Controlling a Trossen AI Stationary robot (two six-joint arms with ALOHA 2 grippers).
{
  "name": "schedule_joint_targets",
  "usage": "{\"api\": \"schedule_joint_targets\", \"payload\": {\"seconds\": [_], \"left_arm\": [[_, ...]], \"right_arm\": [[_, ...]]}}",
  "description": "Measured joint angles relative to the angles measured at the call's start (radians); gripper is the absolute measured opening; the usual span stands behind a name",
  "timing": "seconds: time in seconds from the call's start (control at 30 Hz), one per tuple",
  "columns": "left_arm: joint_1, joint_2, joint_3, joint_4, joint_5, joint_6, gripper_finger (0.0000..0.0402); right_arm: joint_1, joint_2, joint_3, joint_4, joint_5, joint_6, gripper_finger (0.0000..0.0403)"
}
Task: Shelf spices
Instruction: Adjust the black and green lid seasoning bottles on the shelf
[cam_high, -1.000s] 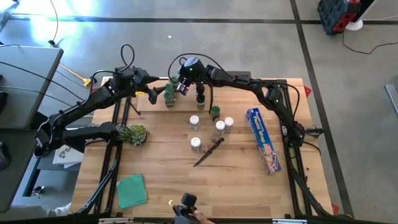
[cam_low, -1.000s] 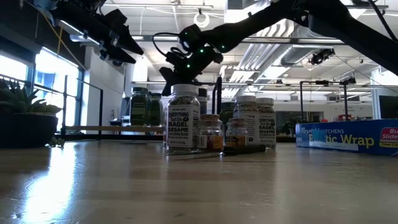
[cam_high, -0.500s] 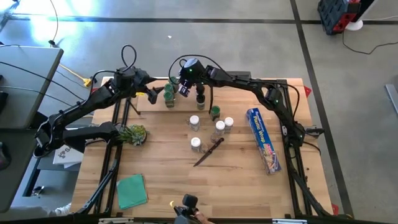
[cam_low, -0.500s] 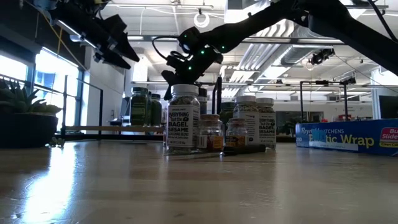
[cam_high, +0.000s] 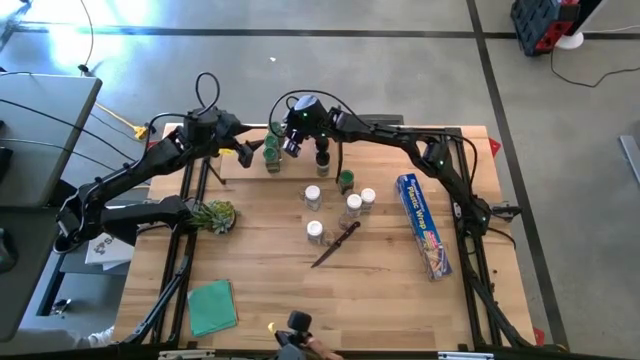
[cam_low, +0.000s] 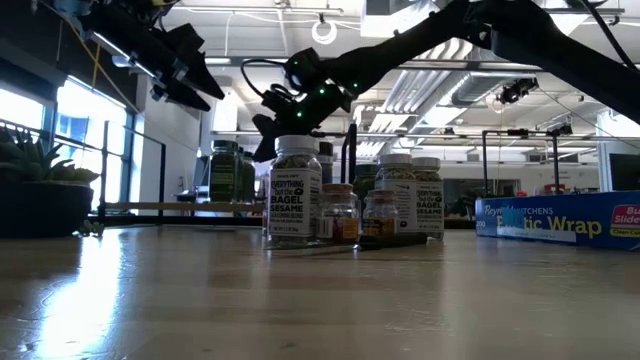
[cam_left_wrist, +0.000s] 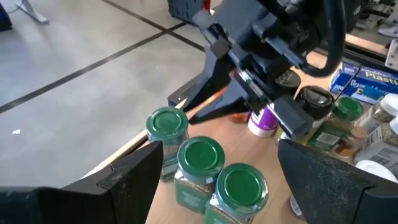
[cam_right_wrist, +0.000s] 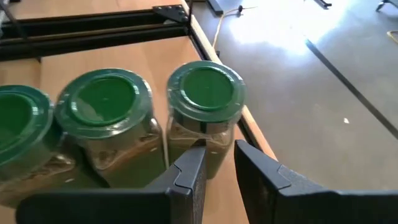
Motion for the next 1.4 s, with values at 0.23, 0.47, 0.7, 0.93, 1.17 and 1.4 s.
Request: {"api": "schedule_joint_targets", "payload": {"seconds": [0.23,0.47,0.7,0.93,1.17,1.4], "left_arm": [[0.006,0.030,0.000,-0.016,-0.063,-0.019,0.0314],[0.072,0.178,0.076,0.041,-0.051,-0.020,0.0308],[0.145,0.347,0.242,0.008,0.062,-0.008,0.0268],[0.214,0.559,0.458,-0.176,0.107,0.043,0.0153],[0.262,0.750,0.672,-0.265,0.148,0.120,0.0027],[0.280,0.960,0.848,-0.441,0.197,0.136,0.0005]], "right_arm": [[0.000,-0.013,0.000,-0.007,0.033,-0.003,0.0076],[0.005,-0.019,0.116,-0.119,0.033,-0.021,0.0076],[0.062,-0.049,0.288,-0.466,0.079,-0.037,0.0075],[0.182,-0.182,0.249,-0.837,0.153,0.049,0.0052],[0.374,-0.214,0.248,-1.099,0.168,0.249,0.0017],[0.561,-0.212,0.247,-1.103,0.189,0.388,0.0002]]}}
